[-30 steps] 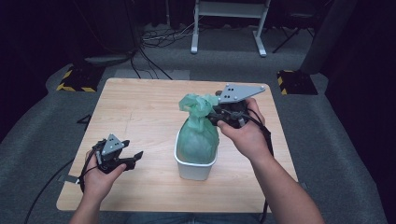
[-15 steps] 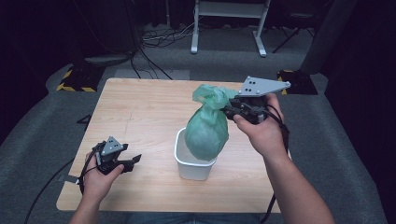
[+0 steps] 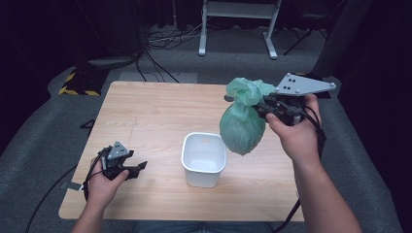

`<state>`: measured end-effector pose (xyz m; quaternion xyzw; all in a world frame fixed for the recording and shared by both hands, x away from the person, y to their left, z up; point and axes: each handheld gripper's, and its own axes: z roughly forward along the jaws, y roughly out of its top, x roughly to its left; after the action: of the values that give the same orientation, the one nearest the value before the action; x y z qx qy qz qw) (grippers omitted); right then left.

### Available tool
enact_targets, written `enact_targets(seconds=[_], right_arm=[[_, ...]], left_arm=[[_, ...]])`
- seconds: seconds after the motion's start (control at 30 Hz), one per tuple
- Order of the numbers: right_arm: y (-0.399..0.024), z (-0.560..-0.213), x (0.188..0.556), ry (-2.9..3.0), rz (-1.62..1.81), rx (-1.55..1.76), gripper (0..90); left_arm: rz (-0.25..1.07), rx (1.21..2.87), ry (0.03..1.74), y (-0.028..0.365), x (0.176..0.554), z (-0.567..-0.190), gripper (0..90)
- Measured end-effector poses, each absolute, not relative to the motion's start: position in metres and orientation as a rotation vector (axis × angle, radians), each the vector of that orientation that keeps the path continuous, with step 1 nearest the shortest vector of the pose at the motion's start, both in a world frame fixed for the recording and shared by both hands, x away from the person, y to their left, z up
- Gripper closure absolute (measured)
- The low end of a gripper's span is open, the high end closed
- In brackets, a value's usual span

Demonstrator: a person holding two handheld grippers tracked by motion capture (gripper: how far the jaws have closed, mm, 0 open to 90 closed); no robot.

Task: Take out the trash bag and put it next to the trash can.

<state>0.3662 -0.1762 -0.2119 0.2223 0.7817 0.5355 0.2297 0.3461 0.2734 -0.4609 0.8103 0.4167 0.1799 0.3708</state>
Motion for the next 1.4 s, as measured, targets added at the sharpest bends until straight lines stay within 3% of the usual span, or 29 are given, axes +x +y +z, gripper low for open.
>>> enact_targets(seconds=[0.73,1.03,1.4], right_arm=[[-0.227,-0.288,0.403,2.205,1.349,0.926,89.2],[-0.228,-0.331,0.424,2.288,1.29,1.042,89.1],[-0.218,-0.354,0.45,2.335,1.266,1.101,88.9]], left_arm=[[0.459,2.094,1.078,0.273,0.347,-0.466,30.4],[0.456,2.102,1.081,0.272,0.345,-0.467,30.4],[0.456,2.104,1.096,0.275,0.34,-0.469,30.3]])
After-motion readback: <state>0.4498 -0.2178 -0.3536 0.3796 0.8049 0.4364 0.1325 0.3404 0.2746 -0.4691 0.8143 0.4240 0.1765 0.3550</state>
